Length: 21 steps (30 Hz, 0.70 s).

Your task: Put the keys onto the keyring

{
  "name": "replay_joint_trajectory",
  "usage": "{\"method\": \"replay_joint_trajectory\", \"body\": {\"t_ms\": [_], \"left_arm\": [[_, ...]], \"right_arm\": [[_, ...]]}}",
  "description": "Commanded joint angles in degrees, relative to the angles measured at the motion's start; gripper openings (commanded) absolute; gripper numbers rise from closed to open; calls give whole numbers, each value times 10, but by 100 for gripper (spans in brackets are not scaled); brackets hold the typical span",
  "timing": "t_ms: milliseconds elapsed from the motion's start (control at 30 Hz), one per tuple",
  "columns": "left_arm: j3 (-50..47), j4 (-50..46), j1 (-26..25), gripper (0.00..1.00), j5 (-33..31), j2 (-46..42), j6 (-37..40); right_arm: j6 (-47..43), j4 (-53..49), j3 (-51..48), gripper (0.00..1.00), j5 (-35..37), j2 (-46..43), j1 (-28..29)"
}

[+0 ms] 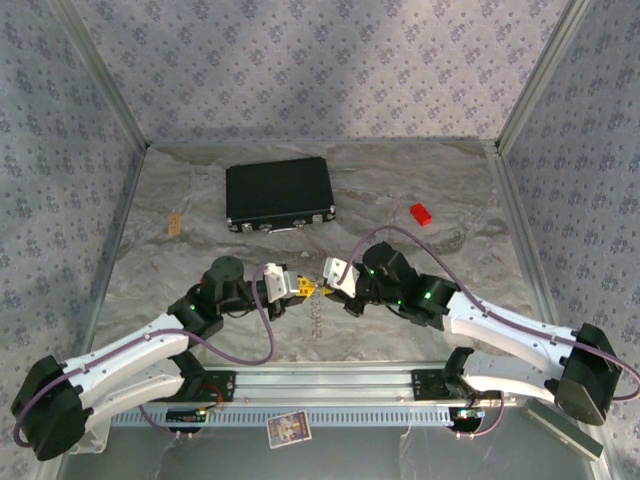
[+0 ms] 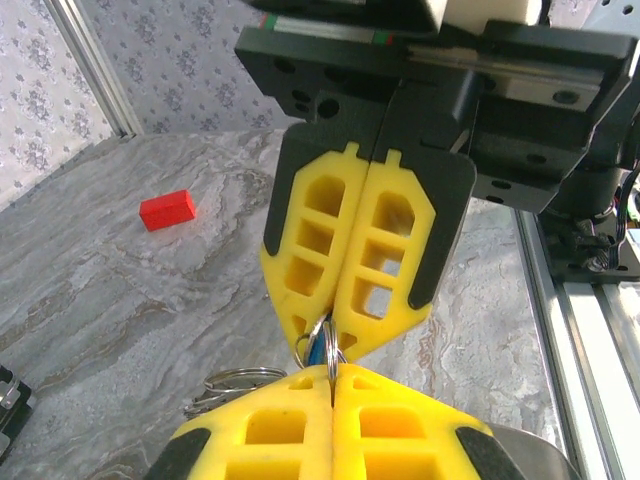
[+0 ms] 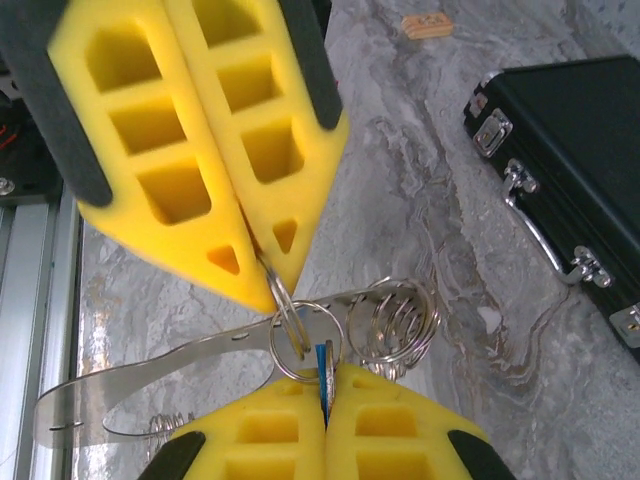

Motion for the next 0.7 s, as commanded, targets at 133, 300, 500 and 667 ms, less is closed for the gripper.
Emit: {"method": "replay_joint_trajectory", "body": {"t_ms": [133, 300, 500, 667], "left_arm": [[-1, 0, -3, 0, 1, -1, 14], [2, -16, -3, 0, -11, 1, 21], [16, -44, -3, 0, -18, 14, 33], [18, -37, -3, 20, -24, 11, 29]], "right_arm": [[7, 28, 10, 0, -8, -19, -3], [3, 18, 11, 0, -5, -33, -6], [-14, -6, 15, 0, 10, -51, -7], [-26, -26, 26, 0, 15, -54, -9]]}}
